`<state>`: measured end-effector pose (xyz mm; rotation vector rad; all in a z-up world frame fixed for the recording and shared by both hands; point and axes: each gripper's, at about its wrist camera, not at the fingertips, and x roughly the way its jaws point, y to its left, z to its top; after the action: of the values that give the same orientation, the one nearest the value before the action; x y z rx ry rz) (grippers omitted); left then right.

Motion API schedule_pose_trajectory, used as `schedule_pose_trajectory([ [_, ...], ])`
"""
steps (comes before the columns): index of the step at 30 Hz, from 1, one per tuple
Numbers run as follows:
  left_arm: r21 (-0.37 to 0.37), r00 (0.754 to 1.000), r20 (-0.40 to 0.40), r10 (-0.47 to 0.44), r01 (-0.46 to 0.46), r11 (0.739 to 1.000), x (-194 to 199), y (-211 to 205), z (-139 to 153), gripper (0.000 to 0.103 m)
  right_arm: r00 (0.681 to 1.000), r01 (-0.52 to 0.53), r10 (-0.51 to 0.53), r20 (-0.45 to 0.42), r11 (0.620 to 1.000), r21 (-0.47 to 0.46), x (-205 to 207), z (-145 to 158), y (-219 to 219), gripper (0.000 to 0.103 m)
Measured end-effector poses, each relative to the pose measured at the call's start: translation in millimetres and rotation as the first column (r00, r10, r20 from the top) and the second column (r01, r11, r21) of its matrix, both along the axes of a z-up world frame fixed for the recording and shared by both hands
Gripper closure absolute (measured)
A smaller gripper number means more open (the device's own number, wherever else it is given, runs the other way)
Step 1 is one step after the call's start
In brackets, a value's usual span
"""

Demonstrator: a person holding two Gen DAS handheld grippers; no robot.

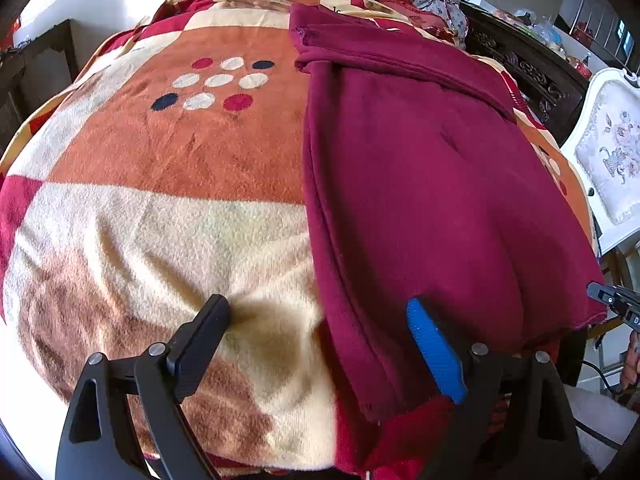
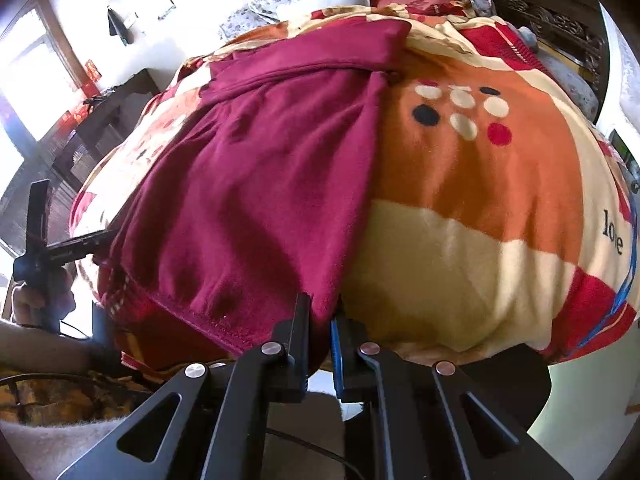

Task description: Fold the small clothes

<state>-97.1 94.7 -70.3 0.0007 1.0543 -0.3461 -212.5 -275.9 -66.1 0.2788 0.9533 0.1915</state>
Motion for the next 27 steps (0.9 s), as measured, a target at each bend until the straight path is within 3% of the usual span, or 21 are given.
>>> schedule_pose_trajectory([
  [7, -0.069, 0.999, -0.052, 0.013, -0.017, 0.997, -9, 10, 0, 0.006, 1.000, 0.014, -0.015, 0.005, 0.981, 0.194, 3, -8, -10, 0.090],
  [15, -0.042, 0.999, -0.051, 0.013, -0.015, 0.999, -10, 3, 0, 0.006, 1.000, 0.006, -0.001, -0.019, 0.972, 0.234, 7, -18, -13, 0.090],
  [19, -0.067, 0.998, -0.057, 0.009, -0.013, 0.998, -10, 4, 3, 0.006, 1.000, -0.013, 0.018, -0.019, 0.974, 0.227, 8, -17, -12, 0.090],
  [27, -0.071, 0.999, -0.047, -0.025, 0.022, 0.997, -17, -5, 12, 0.029, 0.999, -0.031, 0.035, -0.014, 0.972, 0.232, 9, -17, -14, 0.090],
])
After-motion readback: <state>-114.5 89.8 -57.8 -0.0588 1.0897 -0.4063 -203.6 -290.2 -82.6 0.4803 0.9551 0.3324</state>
